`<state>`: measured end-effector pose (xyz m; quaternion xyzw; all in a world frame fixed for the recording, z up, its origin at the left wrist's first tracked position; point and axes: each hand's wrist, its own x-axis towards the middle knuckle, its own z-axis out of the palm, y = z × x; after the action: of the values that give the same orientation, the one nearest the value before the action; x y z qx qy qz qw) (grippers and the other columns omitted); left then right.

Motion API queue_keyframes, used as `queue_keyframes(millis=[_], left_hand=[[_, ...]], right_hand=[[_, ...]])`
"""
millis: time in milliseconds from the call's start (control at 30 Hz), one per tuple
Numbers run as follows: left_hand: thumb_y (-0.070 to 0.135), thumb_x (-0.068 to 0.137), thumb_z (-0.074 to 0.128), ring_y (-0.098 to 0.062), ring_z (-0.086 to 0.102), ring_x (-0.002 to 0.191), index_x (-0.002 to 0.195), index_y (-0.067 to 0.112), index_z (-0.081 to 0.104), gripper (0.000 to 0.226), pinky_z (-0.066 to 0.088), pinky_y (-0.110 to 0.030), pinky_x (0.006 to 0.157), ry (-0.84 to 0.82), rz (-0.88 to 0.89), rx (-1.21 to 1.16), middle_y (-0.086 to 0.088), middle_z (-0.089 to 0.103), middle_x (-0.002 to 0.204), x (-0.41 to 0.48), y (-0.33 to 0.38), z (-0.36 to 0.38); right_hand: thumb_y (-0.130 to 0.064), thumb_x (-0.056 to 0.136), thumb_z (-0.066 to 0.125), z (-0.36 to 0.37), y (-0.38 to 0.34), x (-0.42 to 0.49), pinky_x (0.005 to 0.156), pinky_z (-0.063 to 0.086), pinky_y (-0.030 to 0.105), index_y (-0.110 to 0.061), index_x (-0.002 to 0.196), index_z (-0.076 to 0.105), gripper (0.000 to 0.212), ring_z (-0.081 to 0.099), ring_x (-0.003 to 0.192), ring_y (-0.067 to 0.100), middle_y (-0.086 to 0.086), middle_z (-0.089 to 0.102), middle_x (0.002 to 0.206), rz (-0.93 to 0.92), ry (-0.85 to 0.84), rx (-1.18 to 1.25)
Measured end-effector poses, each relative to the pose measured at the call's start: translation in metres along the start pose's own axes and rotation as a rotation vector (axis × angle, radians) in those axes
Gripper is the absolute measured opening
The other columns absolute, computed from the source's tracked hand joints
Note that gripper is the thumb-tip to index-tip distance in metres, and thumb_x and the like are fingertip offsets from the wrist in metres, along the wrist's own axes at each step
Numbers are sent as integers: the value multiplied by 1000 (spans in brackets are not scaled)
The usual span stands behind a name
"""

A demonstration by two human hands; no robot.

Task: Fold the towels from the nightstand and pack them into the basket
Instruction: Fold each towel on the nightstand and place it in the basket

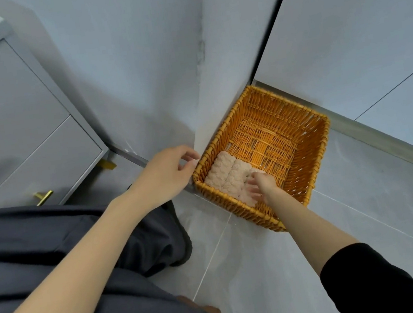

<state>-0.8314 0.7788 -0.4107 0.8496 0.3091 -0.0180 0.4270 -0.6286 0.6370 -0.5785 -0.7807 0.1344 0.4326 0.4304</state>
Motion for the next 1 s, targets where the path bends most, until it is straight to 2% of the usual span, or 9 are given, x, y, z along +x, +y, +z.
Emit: queue_keyframes(millis=[100, 233, 300, 400, 467, 600, 767, 1000], left_hand=[[23, 99, 45, -4, 51, 103, 127, 24, 54, 29, 38, -19, 85, 36, 4, -48, 11, 56, 122, -7, 5, -9], [17, 101, 41, -10, 50, 116, 128, 21, 53, 30, 34, -20, 92, 112, 17, -147, 6, 58, 125, -16, 16, -22], [16, 101, 40, -11, 50, 112, 126, 20, 54, 29, 33, -19, 89, 185, 19, -199, 5, 59, 121, -26, 22, -33], [12, 99, 41, -13, 53, 105, 122, 20, 56, 28, 37, -21, 83, 263, 7, -293, 5, 60, 115, -37, 24, -50], [8, 97, 43, -14, 54, 105, 121, 19, 58, 30, 41, -24, 84, 331, 17, -347, 3, 61, 116, -51, 22, -69], [4, 95, 43, -8, 54, 98, 121, 17, 59, 33, 42, -16, 78, 470, 21, -369, 2, 61, 113, -76, 19, -116], [8, 96, 43, -16, 59, 101, 117, 22, 59, 30, 48, -37, 95, 650, 4, -373, 2, 62, 115, -117, 17, -185], [11, 95, 44, -19, 58, 107, 118, 26, 57, 30, 47, -39, 97, 889, -29, -340, 5, 62, 117, -191, -13, -265]], right_hand=[[-24, 101, 43, -2, -13, -29, 68, 47, 29, -10, 119, 55, 26, 53, 72, 16, 3, 62, 95, -196, -41, -90], [-20, 100, 45, 0, -34, -93, 67, 52, 25, -13, 121, 60, 26, 63, 78, 16, 4, 68, 103, -269, -308, -204], [-19, 99, 47, 4, -47, -132, 70, 53, 25, -17, 118, 62, 23, 66, 83, 15, 3, 69, 109, -340, -442, -320], [-20, 95, 56, 14, -65, -182, 81, 55, 27, -21, 116, 62, 23, 70, 91, 16, -1, 72, 106, -430, -596, -461], [-23, 93, 58, 24, -76, -217, 86, 55, 27, -22, 114, 63, 22, 70, 94, 16, -2, 72, 106, -542, -620, -491], [-24, 95, 54, 49, -106, -277, 85, 53, 21, -21, 117, 62, 23, 70, 92, 12, -3, 72, 106, -745, -634, -494], [-20, 97, 50, 92, -150, -335, 94, 51, 31, -21, 117, 60, 23, 68, 93, 16, -3, 71, 105, -980, -604, -521], [-18, 95, 51, 163, -192, -402, 93, 52, 32, -23, 114, 61, 22, 69, 91, 15, -6, 71, 103, -1181, -657, -528]])
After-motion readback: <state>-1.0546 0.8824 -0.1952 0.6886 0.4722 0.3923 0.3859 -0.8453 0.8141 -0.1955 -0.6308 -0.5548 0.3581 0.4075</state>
